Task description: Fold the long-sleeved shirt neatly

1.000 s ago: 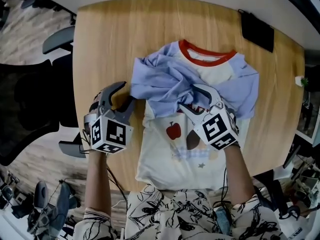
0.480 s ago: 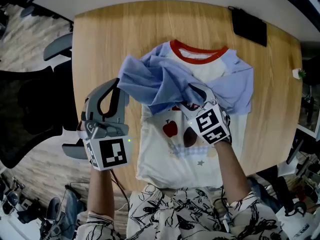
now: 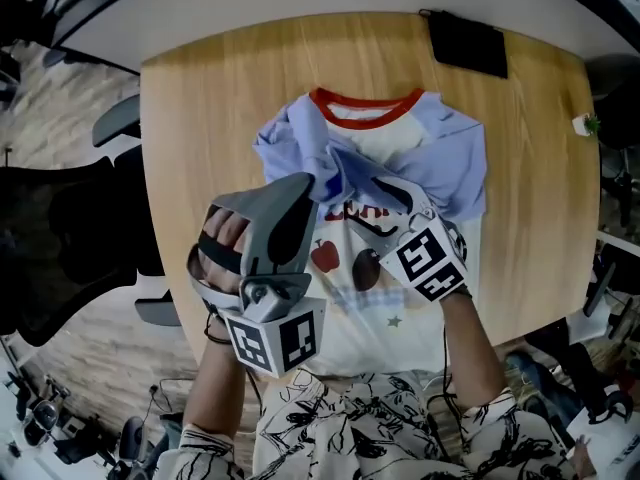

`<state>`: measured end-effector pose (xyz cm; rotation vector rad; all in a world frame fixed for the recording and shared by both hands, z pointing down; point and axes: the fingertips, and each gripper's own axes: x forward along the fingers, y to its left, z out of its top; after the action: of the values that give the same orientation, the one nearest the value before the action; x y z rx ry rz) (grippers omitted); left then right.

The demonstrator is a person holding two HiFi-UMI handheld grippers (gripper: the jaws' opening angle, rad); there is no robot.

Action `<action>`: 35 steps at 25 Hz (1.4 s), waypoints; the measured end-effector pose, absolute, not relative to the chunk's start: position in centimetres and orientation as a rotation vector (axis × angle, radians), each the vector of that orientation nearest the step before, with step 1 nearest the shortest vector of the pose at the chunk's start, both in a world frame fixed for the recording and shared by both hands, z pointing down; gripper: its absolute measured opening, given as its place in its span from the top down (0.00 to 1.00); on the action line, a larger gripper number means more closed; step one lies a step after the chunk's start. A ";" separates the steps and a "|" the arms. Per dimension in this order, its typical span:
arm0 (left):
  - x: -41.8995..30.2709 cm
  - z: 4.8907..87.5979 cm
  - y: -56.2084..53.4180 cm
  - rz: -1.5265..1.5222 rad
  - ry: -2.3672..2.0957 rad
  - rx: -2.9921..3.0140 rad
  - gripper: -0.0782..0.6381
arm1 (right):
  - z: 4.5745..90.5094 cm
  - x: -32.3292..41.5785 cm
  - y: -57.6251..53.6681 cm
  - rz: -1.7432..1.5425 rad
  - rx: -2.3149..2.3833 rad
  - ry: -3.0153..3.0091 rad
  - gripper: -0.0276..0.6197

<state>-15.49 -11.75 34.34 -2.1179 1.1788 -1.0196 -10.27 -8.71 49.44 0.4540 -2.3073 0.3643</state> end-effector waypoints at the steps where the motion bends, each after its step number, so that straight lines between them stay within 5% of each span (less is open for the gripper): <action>1: -14.1 34.8 -11.7 -1.015 1.151 -2.124 0.87 | 48.9 -9.0 -8.7 0.369 0.468 -2.305 0.49; 16: 4.7 44.7 -12.4 -1.142 0.780 -2.131 0.86 | 49.7 8.3 -10.1 0.418 0.735 -2.157 0.48; 19: 5.6 47.8 -10.8 -1.229 0.674 -2.226 0.61 | 49.5 8.3 -10.6 0.410 0.727 -2.185 0.48; 22: 4.5 47.3 -8.9 -1.241 0.666 -2.339 0.47 | 48.7 7.4 -11.8 0.383 0.713 -2.221 0.48; 35: -13.0 46.7 -9.1 -1.422 1.182 -2.359 0.45 | 50.7 -5.2 -11.2 0.405 0.521 -2.248 0.51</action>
<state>-13.04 -9.09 46.72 -2.3594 1.1823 -1.4216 -5.22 -11.24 50.75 0.5206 -2.2481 0.4048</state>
